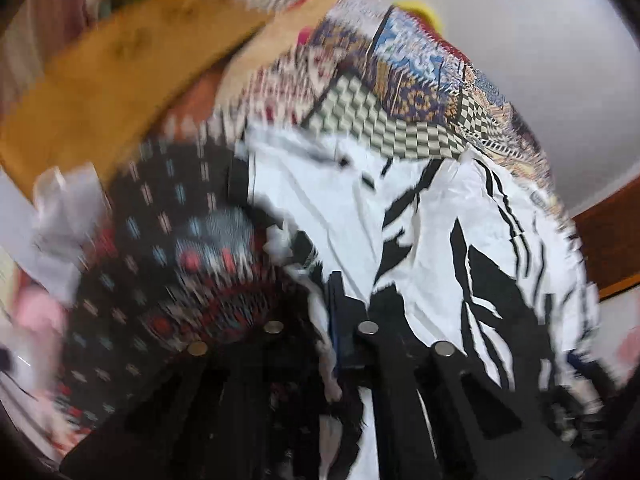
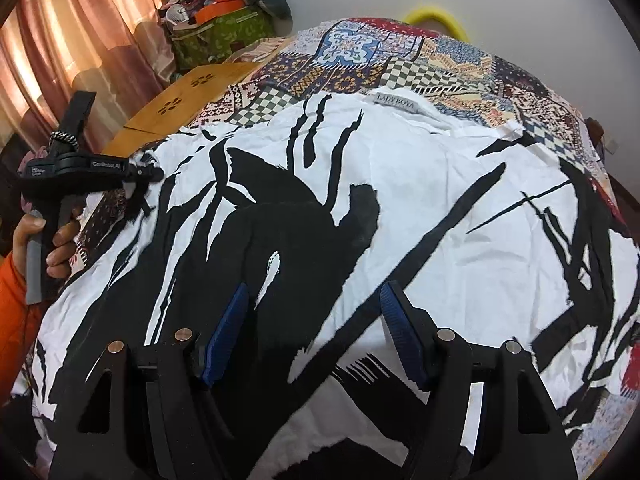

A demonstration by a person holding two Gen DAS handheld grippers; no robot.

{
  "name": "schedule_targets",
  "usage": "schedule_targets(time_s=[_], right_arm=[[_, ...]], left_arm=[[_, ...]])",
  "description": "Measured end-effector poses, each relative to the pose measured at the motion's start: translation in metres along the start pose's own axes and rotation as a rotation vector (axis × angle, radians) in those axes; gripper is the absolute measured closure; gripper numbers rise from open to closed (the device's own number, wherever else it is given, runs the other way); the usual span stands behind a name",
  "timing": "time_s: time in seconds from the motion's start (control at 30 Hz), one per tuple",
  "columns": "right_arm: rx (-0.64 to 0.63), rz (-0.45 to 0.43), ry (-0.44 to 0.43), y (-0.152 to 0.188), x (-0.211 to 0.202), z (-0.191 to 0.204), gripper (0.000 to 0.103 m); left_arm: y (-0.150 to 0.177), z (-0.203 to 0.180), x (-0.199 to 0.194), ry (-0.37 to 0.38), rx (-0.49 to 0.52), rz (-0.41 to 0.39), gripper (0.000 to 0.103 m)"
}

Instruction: Fold small clothes

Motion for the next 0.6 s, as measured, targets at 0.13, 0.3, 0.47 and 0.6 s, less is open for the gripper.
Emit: schedule_targets(time_s=[0.13, 0.3, 0.47, 0.6], right_arm=[[0.006, -0.024, 0.015, 0.001, -0.012, -0.005, 0.038], [0.037, -0.055, 0.026, 0.000, -0.030, -0.013, 0.038], [0.047, -0.095, 0.040, 0.006, -0.055, -0.018, 0.038], [0.051, -0.115, 0.056, 0.013, -0.072, -0.025, 0.038]], left_arm=[[-0.013, -0.054, -0.035, -0.080, 0.237, -0.143, 0.100], [0.002, -0.133, -0.054, -0.025, 0.475, -0.196, 0.100], [0.033, -0.166, -0.006, -0.015, 0.557, -0.033, 0.100], [0.052, -0.152, 0.029, -0.021, 0.490, 0.108, 0.100]])
Point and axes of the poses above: each gripper's, at about its wrist camera, not at the fingertips, and x roughly the way its jaws point, z to its left, y to its underside, the point moved 5 cm from there along x, roughly the way its jaws point, and after that the axes turned 1 degree about y, right-handed, at the moved point
